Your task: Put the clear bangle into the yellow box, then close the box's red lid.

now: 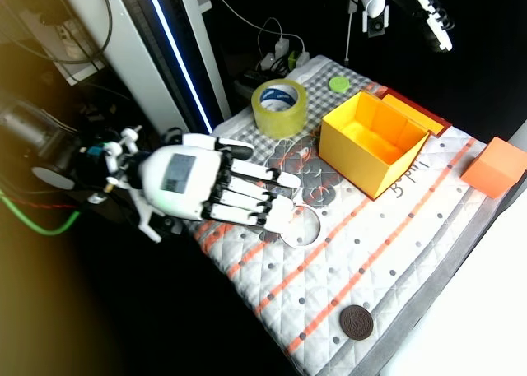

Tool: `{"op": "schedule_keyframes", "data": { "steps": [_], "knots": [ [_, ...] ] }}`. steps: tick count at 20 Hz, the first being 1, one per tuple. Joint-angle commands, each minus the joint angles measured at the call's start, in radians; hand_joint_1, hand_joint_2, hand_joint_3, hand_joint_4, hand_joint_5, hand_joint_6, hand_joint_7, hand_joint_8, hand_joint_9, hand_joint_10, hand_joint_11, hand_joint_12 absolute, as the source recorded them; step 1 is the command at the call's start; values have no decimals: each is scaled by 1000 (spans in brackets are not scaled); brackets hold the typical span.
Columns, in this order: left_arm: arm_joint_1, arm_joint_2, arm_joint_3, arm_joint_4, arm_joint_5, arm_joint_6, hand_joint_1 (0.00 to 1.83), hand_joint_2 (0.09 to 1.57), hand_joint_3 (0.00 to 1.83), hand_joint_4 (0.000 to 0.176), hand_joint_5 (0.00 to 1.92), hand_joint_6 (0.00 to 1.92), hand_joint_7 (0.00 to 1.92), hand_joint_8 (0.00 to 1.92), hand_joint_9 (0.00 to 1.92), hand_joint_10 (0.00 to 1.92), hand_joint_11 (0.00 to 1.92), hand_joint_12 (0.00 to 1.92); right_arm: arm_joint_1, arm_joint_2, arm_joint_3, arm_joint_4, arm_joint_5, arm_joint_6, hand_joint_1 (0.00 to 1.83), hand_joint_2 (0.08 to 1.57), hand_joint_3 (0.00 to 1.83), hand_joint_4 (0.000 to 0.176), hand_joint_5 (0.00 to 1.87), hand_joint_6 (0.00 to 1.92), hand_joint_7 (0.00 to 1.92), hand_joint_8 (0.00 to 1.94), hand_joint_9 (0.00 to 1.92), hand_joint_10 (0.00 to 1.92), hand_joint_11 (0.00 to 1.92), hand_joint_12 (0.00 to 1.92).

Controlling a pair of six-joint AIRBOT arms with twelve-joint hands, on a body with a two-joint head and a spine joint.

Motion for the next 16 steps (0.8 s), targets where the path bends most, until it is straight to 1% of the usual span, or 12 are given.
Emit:
{"op": "schedule_keyframes", "data": {
  "steps": [1, 3, 5, 7, 9, 10, 11, 12, 13, 14, 15, 16],
  "knots": [
    [-12, -5, 5, 7, -118, -7, 169, 1237, 7, 174, 376, 1, 289, 2, 225, 10, 0, 545, 16, -2, 9, 7, 79, 5, 787, 955, 0, 121, 221, 0, 268, 0, 255, 2, 69, 594],
    [-15, -8, 6, 8, -117, -7, 181, 1235, 2, 175, 376, 0, 307, 7, 238, 10, 0, 554, 19, -10, 18, 7, 58, 5, 737, 967, 0, 104, 204, 2, 277, 1, 286, 5, 2, 872],
    [-15, -9, 6, 8, -115, -7, 207, 1237, 1, 159, 376, 1, 308, 4, 249, 10, 0, 567, 20, -19, 28, 7, 41, 5, 687, 948, 0, 128, 213, 0, 301, 0, 336, 6, 99, 805],
    [-15, -13, 7, 8, -108, -7, 202, 1236, 0, 154, 391, 1, 317, 1, 271, 4, 0, 662, 32, -42, 52, 7, -3, 5, 755, 947, 0, 97, 304, 0, 403, 0, 454, 5, 286, 627],
    [-16, -15, 7, 8, -105, -7, 167, 1235, 0, 167, 383, 0, 308, 0, 269, 3, 0, 667, 40, -61, 71, 8, -33, 5, 945, 1017, 3, 28, 511, 10, 614, 10, 691, 21, 483, 671],
    [-16, -16, 7, 8, -105, -7, 171, 1229, 0, 164, 386, 0, 332, 0, 294, 1, 0, 714, 46, -72, 80, 10, -47, 5, 979, 1052, 3, 0, 608, 10, 720, 11, 808, 27, 586, 727],
    [-16, -16, 7, 9, -105, -7, 143, 1235, 3, 161, 374, 1, 333, 0, 296, 0, 0, 729, 50, -77, 85, 10, -54, 5, 1004, 1087, 2, 0, 662, 5, 810, 8, 902, 28, 617, 783],
    [-16, -16, 8, 9, -104, -7, 104, 1242, 3, 173, 339, 0, 311, 0, 285, 0, 0, 707, 53, -81, 88, 10, -57, 5, 1276, 1125, 0, 0, 822, 1, 977, 745, 1072, 74, 589, 1157],
    [-17, -17, 8, 9, -103, -7, 130, 1240, 0, 167, 369, 11, 324, 5, 293, 3, 1, 710, 54, -82, 88, 10, -57, 5, 1258, 1096, 4, 0, 937, 648, 1075, 920, 1195, 118, 682, 1224],
    [-17, -18, 9, 9, -100, -7, 160, 1234, 0, 162, 389, 14, 331, 6, 296, 3, 0, 705, 54, -83, 89, 10, -57, 5, 1243, 1100, 4, 0, 1067, 626, 989, 1116, 1192, 137, 659, 1342],
    [-17, -19, 10, 9, -96, -7, 160, 1231, 0, 168, 399, 16, 348, 12, 321, 14, 0, 703, 54, -83, 90, 10, -57, 5, 1266, 1087, 13, 0, 1109, 519, 1021, 1142, 1123, 716, 737, 1523],
    [-17, -20, 10, 9, -93, -7, 162, 1229, 0, 173, 398, 7, 364, 7, 340, 11, 0, 717, 55, -82, 90, 10, -56, 5, 1270, 1089, 2, 0, 1062, 605, 1064, 1079, 1064, 889, 576, 1595]
  ]
}}
